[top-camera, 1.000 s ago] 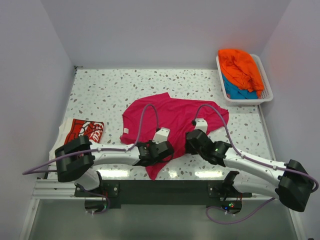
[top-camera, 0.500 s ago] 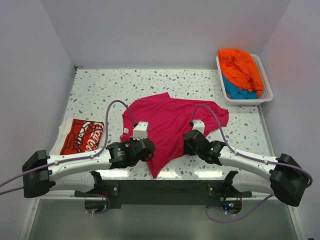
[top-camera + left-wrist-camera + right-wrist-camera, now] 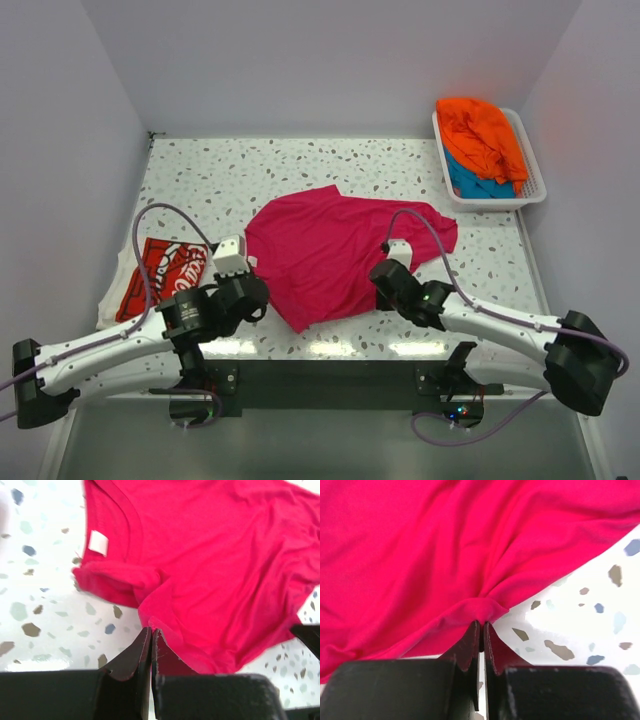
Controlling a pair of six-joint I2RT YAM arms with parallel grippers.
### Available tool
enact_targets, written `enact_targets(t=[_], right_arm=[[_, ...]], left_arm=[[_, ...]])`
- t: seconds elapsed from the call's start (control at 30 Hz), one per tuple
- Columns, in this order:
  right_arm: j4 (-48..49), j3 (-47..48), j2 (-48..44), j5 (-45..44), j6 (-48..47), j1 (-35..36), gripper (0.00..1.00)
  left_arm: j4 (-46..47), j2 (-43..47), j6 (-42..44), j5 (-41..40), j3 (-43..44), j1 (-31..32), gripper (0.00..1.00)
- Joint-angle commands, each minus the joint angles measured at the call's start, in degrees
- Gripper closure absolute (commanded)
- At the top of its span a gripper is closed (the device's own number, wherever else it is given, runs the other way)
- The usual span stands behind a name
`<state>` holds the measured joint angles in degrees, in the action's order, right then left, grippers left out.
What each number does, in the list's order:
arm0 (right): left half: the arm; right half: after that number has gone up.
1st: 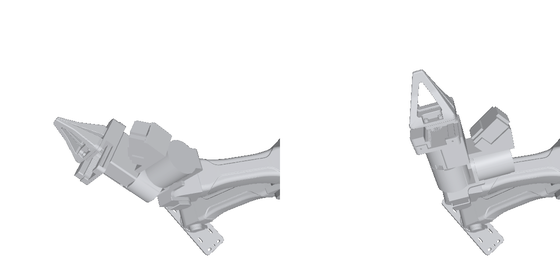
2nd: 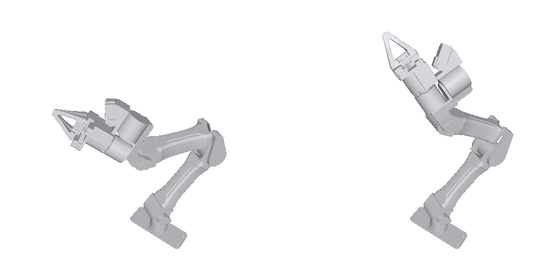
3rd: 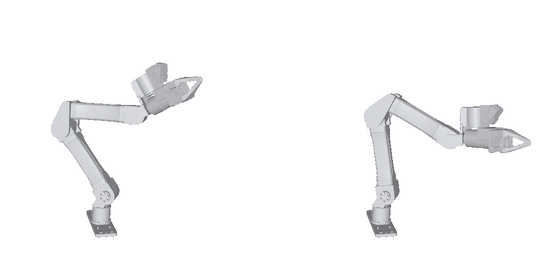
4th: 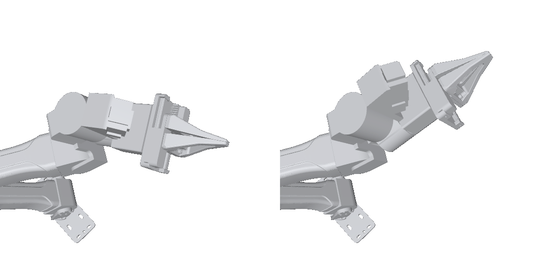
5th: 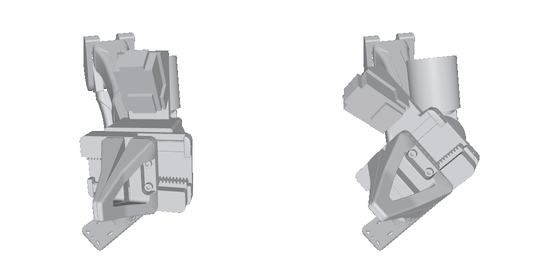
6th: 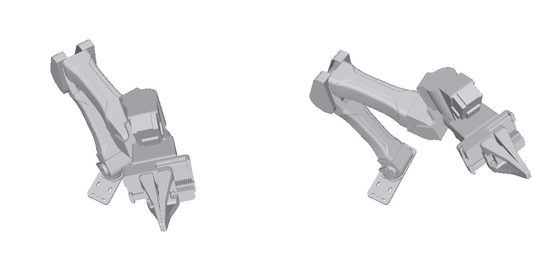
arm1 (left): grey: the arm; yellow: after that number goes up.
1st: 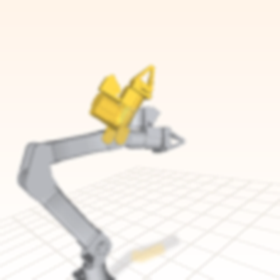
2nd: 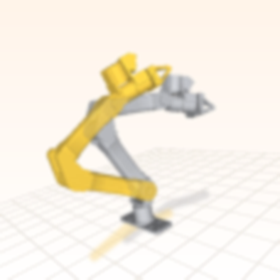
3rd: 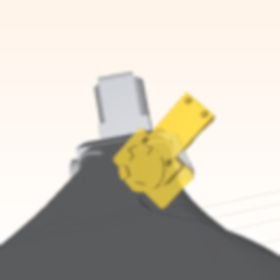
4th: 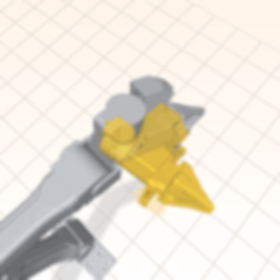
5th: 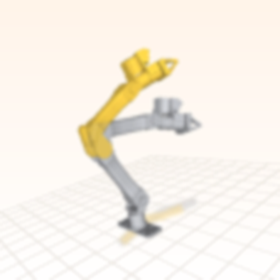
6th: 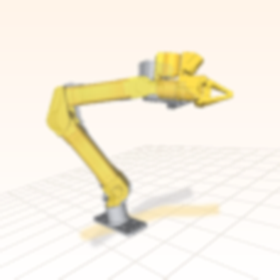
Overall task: Fold and stack the t-shirts
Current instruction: Flatten the tshirt out
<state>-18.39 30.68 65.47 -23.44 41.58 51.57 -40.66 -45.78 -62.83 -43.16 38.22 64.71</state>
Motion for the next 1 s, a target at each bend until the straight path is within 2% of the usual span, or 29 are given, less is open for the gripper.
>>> enact_targets(t=[0.0, 0.1, 0.13, 0.2, 0.23, 0.27, 0.3, 0.33, 0.37, 0.43, 0.47, 0.5, 0.53, 0.57, 0.6, 0.63, 0.67, 0.7, 0.73, 0.77, 0.8, 0.87, 0.93, 0.97], right_arm=[[-5.5, 5.69, -4.73, -6.08, -0.27, -0.24, 1.0], [-9.2, 11.65, -5.45, -9.43, -4.65, -1.56, 1.0], [-9.99, 13.6, -4.66, -9.34, -5.97, -3.65, 1.0], [-9.39, 20.0, -0.62, -7.77, -8.96, -6.21, 1.0], [-7.47, 22.21, 1.04, -6.28, -12.46, -9.61, 1.0], [-6.66, 24.67, 5.67, -4.09, -14.06, -11.65, 1.0], [-6.05, 30.26, 7.89, -1.37, -15.64, -13.41, 1.0], [-4.47, 33.28, 10.79, -0.13, -18.7, -16.39, 1.0], [-3.59, 36.44, 15.69, 1.28, -20.38, -17.72, 1.0], [-4.54, 48.47, 21.6, 5.23, -23.29, -21.66, 1.0], [-4.81, 52.69, 23.98, 6.47, -24.26, -22.65, 1.0], [-4.81, 61.17, 28.52, 7.52, -25.4, -23.35, 1.0], [-5.85, 65.78, 30.57, 8.84, -27.5, -24.58, 1.0], [-7.26, 70.87, 33.03, 9.55, -28.48, -25.02, 1.0], [-8.75, 81.28, 37.06, 9.82, -30.4, -25.81, 1.0], [-11.29, 86.43, 39.1, 10.6, -31.29, -26.17, 1.0], [-12.18, 91.18, 40.86, 10.96, -32.26, -26.35, 1.0], [-14.37, 100.54, 44.18, 11.14, -33.92, -26.61, 1.0], [-15.78, 105.16, 45.69, 11.14, -34.63, -26.7, 1.0], [-16.75, 109.12, 46.75, 11.22, -35.42, -26.7, 1.0], [-17.37, 113.59, 47.63, 11.14, -36.56, -26.87, 1.0], [-16.16, 112.95, 46.25, 11.23, -37.27, -26.96, 1.0], [-13.53, 105.93, 42.31, 11.05, -37.89, -27.14, 1.0], [-12.99, 103.12, 40.89, 10.79, -38.07, -27.14, 1.0]], left_arm=[[-0.74, 1.04, 1.2, -5.8, 4.4, -3.87, 1.0], [5.57, 0.26, 9.1, -6.06, 8.62, -11.07, 1.0], [8.03, -0.36, 14.09, -4.67, 9.85, -13.27, 1.0], [15.42, -3.85, 18.16, -2.3, 13.97, -21.26, 1.0], [17.62, -5.53, 20.96, 1.11, 15.47, -24.25, 1.0], [21.99, -7.29, 21.86, 3.23, 18.62, -30.54, 1.0], [23.86, -11.4, 22.57, 5.78, 20.48, -33.91, 1.0], [25.88, -13.61, 23.7, 11.28, 22.32, -36.99, 1.0], [30.16, -16.16, 24.41, 14.04, 26.69, -42.42, 1.0], [30.73, -25.55, 24.16, 21.05, 33.47, -46.93, 1.0], [31.78, -28.89, 24.59, 23.97, 41.51, -50.26, 1.0], [31.44, -35.28, 24.86, 26.08, 46.02, -51.6, 1.0], [31.52, -38.04, 26.16, 28.98, 50.25, -52.39, 1.0], [30.39, -40.68, 26.7, 29.61, 59.16, -53.62, 1.0], [29.6, -45.06, 27.23, 30.23, 63.6, -54.16, 1.0], [28.72, -46.93, 27.93, 32.15, 68.0, -54.77, 1.0], [26.97, -48.51, 28.11, 33.39, 76.22, -56.08, 1.0], [25.39, -51.83, 28.89, 34.27, 83.44, -57.05, 1.0], [25.37, -51.87, 29.42, 34.28, 83.51, -57.06, 1.0], [23.98, -52.65, 29.86, 34.63, 88.99, -57.84, 1.0], [23.53, -52.66, 30.22, 35.07, 90.61, -58.29, 1.0], [24.05, -50.04, 30.4, 35.51, 89.33, -59.51, 1.0], [27.81, -46.61, 29.96, 35.86, 84.07, -60.13, 1.0], [28.96, -42.77, 29.87, 35.77, 77.43, -60.57, 1.0]])
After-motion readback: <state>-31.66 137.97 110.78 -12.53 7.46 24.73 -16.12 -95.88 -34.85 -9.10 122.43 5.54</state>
